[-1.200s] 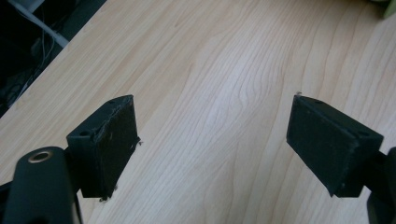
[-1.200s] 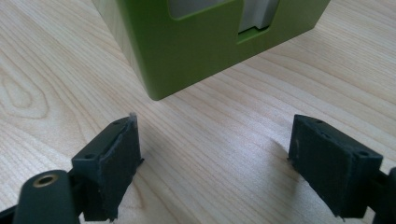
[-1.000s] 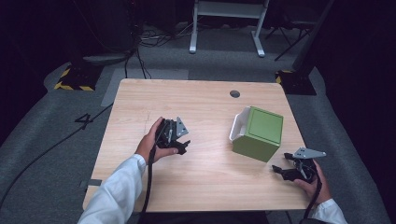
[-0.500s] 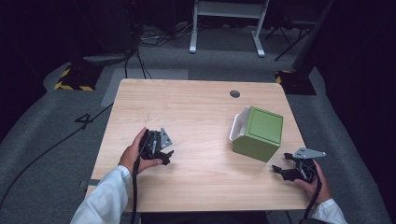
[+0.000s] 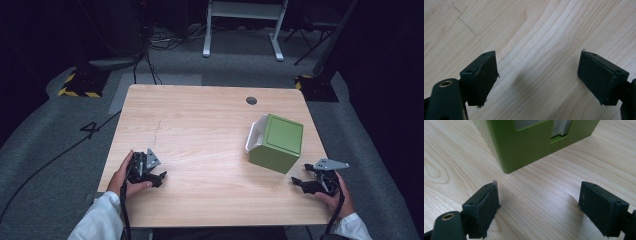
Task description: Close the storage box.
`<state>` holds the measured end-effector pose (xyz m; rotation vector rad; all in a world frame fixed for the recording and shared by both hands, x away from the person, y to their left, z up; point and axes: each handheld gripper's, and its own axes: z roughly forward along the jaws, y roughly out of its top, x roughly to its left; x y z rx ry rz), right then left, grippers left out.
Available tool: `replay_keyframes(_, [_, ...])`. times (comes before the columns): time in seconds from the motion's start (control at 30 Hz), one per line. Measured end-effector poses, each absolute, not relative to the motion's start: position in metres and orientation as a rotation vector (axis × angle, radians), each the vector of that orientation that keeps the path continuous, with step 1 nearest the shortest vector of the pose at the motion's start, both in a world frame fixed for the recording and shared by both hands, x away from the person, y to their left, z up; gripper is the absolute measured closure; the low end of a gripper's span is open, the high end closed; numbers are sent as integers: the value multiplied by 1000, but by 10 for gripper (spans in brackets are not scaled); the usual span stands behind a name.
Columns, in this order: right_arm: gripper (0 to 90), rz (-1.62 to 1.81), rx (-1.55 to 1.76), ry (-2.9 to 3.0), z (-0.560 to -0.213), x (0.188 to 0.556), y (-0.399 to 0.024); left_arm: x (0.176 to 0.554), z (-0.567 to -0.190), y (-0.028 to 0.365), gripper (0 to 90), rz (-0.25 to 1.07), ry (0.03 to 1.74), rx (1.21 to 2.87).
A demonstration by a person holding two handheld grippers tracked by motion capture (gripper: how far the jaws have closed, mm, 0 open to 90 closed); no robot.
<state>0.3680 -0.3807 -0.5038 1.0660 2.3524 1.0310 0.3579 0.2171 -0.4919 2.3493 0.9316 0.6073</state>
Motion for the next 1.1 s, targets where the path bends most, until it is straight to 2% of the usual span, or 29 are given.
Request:
replay_keyframes(0.13, [167,1032,1066,2352,-504,368,-381,353,-497,229,164,543,972,2280])
replay_keyframes(0.17, [167,1033,1068,2353,-504,368,-381,349,-502,237,164,490,1014,2213])
replay_keyframes(0.3, [169,1030,1064,2352,-504,368,-381,345,-504,250,155,420,1082,2167])
replay_keyframes(0.53, [169,1033,1067,2353,-504,368,-381,339,-505,256,151,448,1159,2133])
replay_keyframes(1.1, [166,1033,1071,2356,-504,368,-381,339,-505,257,150,449,1156,2136])
